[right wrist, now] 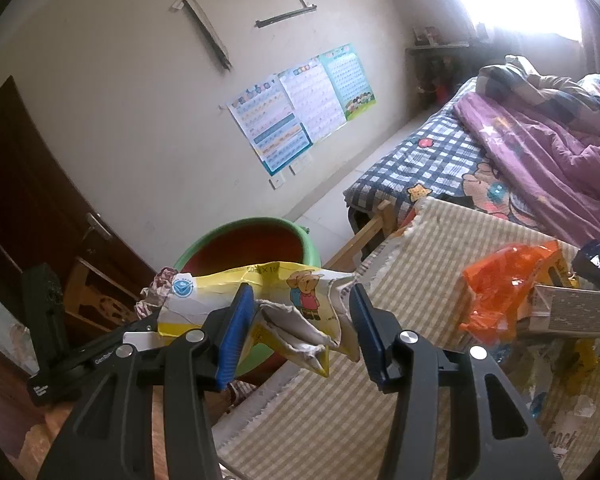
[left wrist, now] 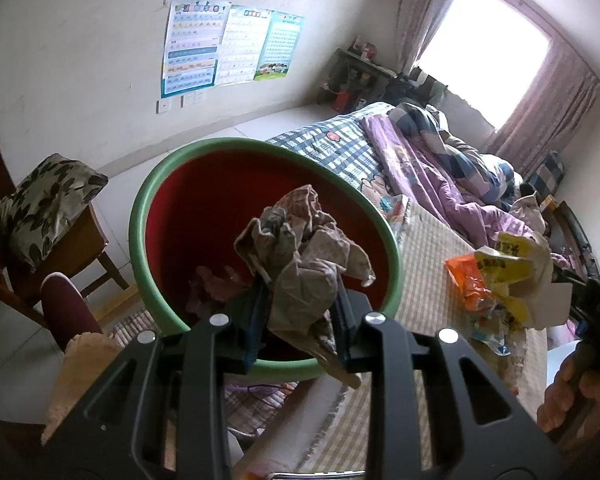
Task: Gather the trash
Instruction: 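Carry the grey paper and yellow bag over the red bucket with both grippers, then open both grippers to drop the grey paper and yellow bag into the bucket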
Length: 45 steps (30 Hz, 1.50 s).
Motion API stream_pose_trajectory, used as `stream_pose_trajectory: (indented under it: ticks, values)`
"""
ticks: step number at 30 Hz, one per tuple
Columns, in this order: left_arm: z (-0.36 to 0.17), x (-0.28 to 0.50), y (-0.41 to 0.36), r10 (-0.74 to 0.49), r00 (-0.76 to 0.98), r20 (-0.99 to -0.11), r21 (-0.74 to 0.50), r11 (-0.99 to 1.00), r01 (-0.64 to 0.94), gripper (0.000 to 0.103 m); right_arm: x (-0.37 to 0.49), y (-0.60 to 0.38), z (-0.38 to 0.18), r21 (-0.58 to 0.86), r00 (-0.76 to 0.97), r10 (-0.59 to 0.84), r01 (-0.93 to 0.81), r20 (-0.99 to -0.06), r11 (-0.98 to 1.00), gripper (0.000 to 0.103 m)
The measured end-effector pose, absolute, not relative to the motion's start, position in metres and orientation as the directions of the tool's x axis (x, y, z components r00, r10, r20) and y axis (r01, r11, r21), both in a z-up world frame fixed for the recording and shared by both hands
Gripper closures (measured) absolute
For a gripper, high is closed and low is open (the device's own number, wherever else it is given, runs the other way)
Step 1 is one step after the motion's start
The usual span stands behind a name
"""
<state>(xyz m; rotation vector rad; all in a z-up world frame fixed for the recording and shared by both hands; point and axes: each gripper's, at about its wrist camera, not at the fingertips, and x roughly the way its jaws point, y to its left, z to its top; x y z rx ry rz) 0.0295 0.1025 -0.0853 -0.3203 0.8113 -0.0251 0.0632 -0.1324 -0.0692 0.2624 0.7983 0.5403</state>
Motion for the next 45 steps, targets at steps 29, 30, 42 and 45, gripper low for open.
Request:
stream_pose_trajectory:
  ticks: [29,30,42,45]
  values:
    - [-0.089,0.033,0.111,-0.095,0.681,-0.726,-0.268,0.951,-0.152,0.075,0.083,-0.091,-0.073,0.423,0.521,0.596,-0.422,-0.611,0.802,0.054]
    - [-0.09,0.032,0.113,-0.094,0.681,-0.726,-0.267,0.951,-0.153,0.075,0.083,-0.089,-0.073,0.423,0.519,0.597,-0.424,-0.611,0.801,0.054]
    - [-0.094,0.035,0.116,-0.085,0.674,-0.734,-0.262,0.951,-0.165,0.075,0.093,-0.076,-0.075,0.424,0.506,0.607,-0.438,-0.612,0.793,0.054]
    - [-0.096,0.035,0.117,-0.084,0.672,-0.736,-0.263,0.95,-0.169,0.075,0.093,-0.076,-0.077,0.426,0.504,0.608,-0.437,-0.614,0.792,0.054]
